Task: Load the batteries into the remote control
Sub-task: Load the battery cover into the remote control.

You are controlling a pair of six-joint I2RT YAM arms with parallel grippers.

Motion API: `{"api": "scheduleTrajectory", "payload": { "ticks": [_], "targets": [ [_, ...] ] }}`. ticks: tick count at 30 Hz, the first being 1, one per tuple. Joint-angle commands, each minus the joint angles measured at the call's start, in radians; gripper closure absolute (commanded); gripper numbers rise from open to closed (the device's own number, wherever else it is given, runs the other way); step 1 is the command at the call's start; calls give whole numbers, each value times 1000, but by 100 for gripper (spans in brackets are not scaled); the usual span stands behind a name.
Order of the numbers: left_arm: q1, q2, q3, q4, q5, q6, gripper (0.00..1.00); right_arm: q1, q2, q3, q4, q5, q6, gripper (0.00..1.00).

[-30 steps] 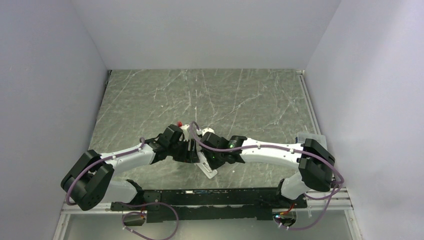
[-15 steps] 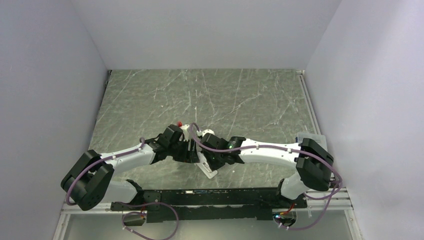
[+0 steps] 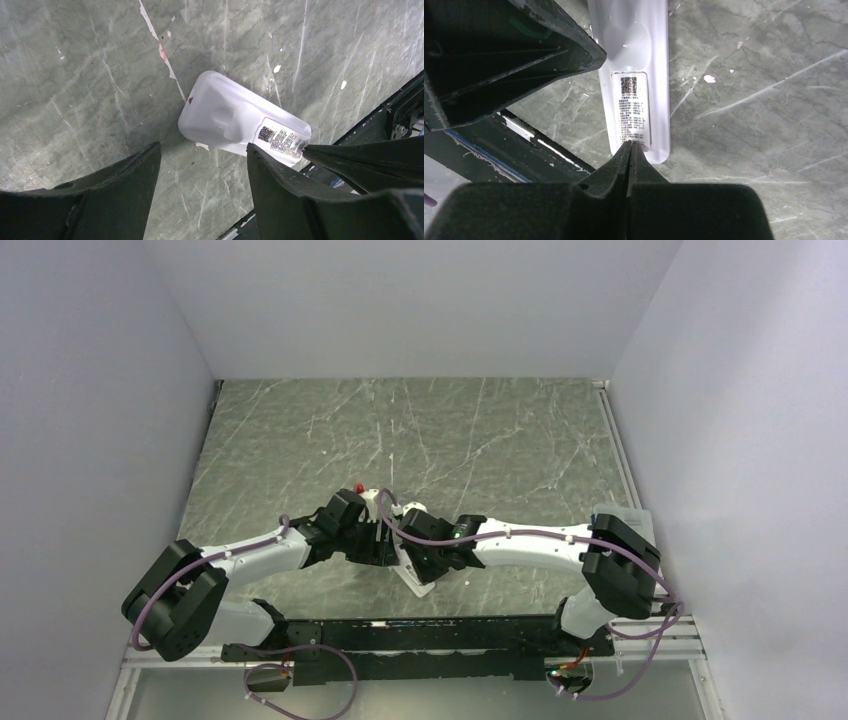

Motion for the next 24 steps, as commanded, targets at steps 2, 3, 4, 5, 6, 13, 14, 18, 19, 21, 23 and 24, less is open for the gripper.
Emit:
{"api": "scheduleTrajectory", "payload": {
  "ticks": [2, 3, 4, 5, 6, 13, 14, 18, 19, 21, 23, 24],
  "targets": [
    [2, -3, -20, -18, 0, 22, 30, -4, 17, -9, 48, -8, 15, 100],
    [2, -4, -21, -18, 0, 22, 31, -4, 20, -9, 52, -8, 16, 100],
    [2, -4, -21, -18, 1, 22, 31, -4, 24, -9, 54, -9, 15, 100],
    [2, -3, -21, -18, 0, 22, 31, -4, 28, -10, 56, -10, 16, 100],
    [2, -4, -20, -18, -1, 22, 31, -4, 31, -10, 56, -10, 16, 100],
    [2, -3, -19, -18, -1, 22, 31, -4, 45, -19, 73, -19, 17, 100],
    [3, -2, -19, -18, -1, 22, 31, -4, 50, -21, 76, -22, 17, 100],
    [3, -5, -21, -18, -1, 22, 31, -4, 70, -24, 79, -25, 19, 100],
    [2, -6, -22, -18, -2, 22, 31, -4, 74, -27, 80, -25, 20, 100],
    [2, -8, -22, -18, -3, 22, 31, -6, 82, -31, 81, -25, 21, 100],
    [2, -8, -22, -19, -2, 22, 31, -6, 90, -33, 75, -23, 23, 100],
    [2, -8, -23, -18, -2, 22, 31, -6, 91, -31, 71, -20, 24, 100]
  ]
}}
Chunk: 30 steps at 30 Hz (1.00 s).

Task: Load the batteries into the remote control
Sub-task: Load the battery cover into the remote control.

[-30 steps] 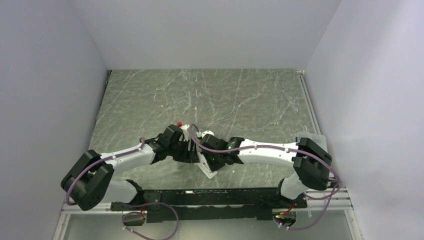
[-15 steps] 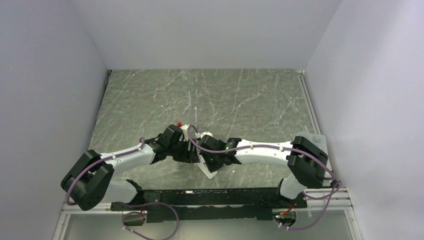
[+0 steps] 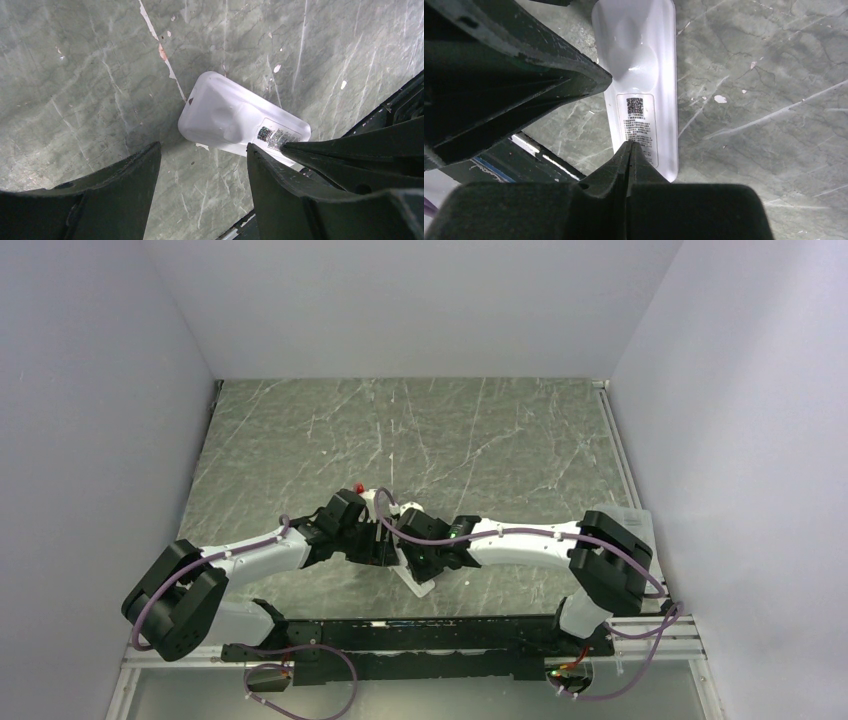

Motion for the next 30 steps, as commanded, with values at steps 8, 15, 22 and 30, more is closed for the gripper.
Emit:
{"api": "scheduleTrajectory", "payload": {
  "ticks": [8, 15, 22, 30],
  "targets": [
    [2, -6, -22, -16, 0, 24, 31, -7, 8, 20, -50, 46, 6, 100],
    [2, -5, -19, -15, -1, 24, 31, -17, -31, 59, -80, 86, 0, 95],
    [3, -35, -3, -55, -26, 13, 30, -31, -91, 85, -89, 116, -16, 79],
    [3, -141, 84, -213, -114, -3, 20, -74, -228, 31, -55, 160, -29, 59]
  ]
}}
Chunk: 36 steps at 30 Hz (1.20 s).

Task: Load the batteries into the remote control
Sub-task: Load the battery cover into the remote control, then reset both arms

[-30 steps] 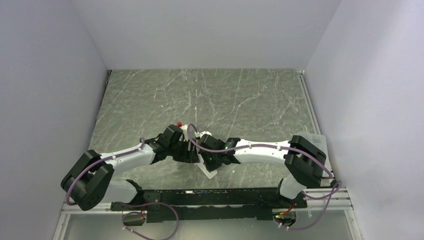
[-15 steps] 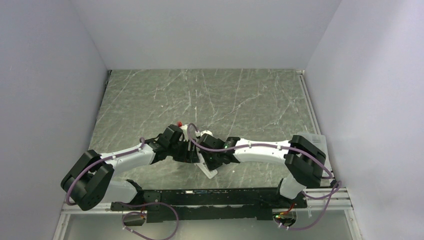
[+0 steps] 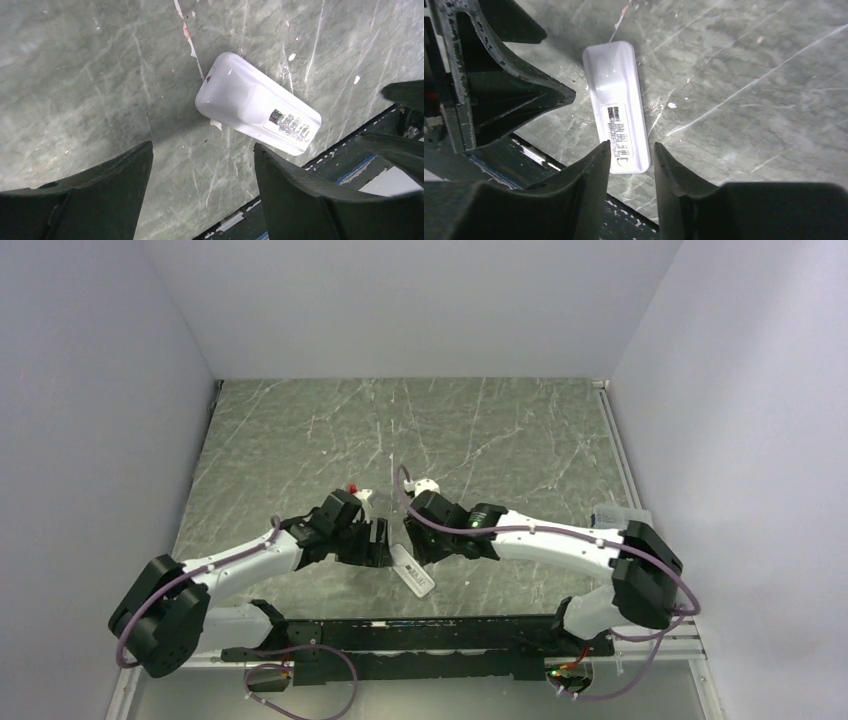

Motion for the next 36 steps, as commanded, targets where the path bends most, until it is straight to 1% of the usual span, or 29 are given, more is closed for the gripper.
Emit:
{"api": "scheduleTrajectory", "payload": {
  "ticks": [1, 5, 6, 12, 18, 22, 23, 27, 31, 36],
  "targets": [
    [2, -81, 84, -108, -69, -5, 18, -32, -120, -23, 32, 51, -17, 57],
    [2, -137, 125, -182, -101, -38, 11, -65, -212, -78, 67, 56, -19, 47],
    [2, -147, 133, -197, -105, -45, 9, -73, -238, -94, 74, 57, -17, 43],
    [2, -198, 186, -288, -166, -82, 2, -115, -404, -189, 116, 41, -30, 26],
    [2, -247, 269, -401, -205, -102, 1, -139, -566, -252, 85, 73, -39, 11],
    [2, -268, 337, -489, -273, -98, 1, -156, -640, -281, 63, 97, -30, 4],
    [1, -270, 359, -515, -288, -94, 1, -159, -655, -287, 56, 106, -26, 1],
    [2, -277, 439, -613, -353, -60, 0, -166, -728, -305, 30, 152, -25, 0],
    [2, -290, 493, -666, -359, -9, 0, -166, -804, -307, 1, 210, -17, 0],
    [3, -351, 504, -693, -386, 19, 1, -166, -890, -284, -64, 304, -13, 0]
  ]
}}
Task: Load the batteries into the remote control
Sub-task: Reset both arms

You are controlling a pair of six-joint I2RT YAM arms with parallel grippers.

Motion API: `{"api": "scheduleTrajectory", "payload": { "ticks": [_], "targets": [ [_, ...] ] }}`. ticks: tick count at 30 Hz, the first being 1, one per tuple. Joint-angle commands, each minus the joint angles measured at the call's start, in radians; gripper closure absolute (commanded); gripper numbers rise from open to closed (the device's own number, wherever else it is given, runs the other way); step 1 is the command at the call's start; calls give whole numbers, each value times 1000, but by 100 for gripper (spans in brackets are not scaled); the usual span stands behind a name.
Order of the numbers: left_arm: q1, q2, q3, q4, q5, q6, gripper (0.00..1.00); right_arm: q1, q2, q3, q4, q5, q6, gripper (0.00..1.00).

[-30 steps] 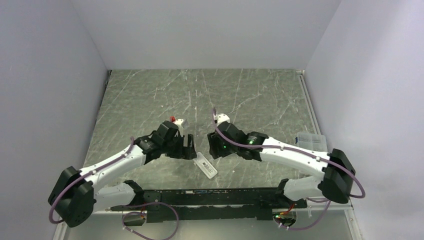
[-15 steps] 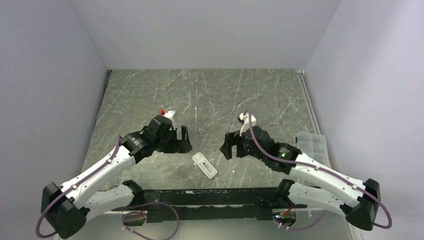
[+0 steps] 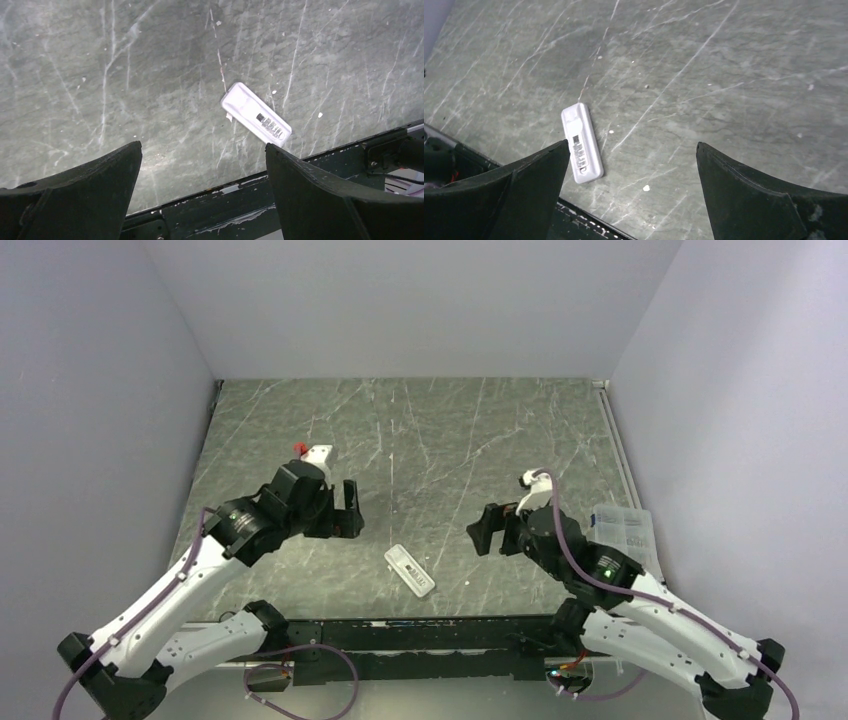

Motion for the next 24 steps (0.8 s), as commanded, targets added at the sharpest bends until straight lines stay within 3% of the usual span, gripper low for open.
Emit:
{"api": "scheduleTrajectory", "payload": {
  "ticks": [1, 10, 21, 24],
  "targets": [
    [1, -73, 29, -60, -68, 43, 1, -3, -83, 25, -60, 133, 5, 0],
    [1, -234, -30, -17, -49, 62, 1, -3, -260, -26, -53, 152, -54, 0],
    [2, -290, -65, -5, -72, 65, 1, -3, -230, -34, -39, 134, -68, 0],
    [3, -296, -52, -36, -139, 40, 1, -3, -211, -32, -41, 138, -68, 0]
  ]
}}
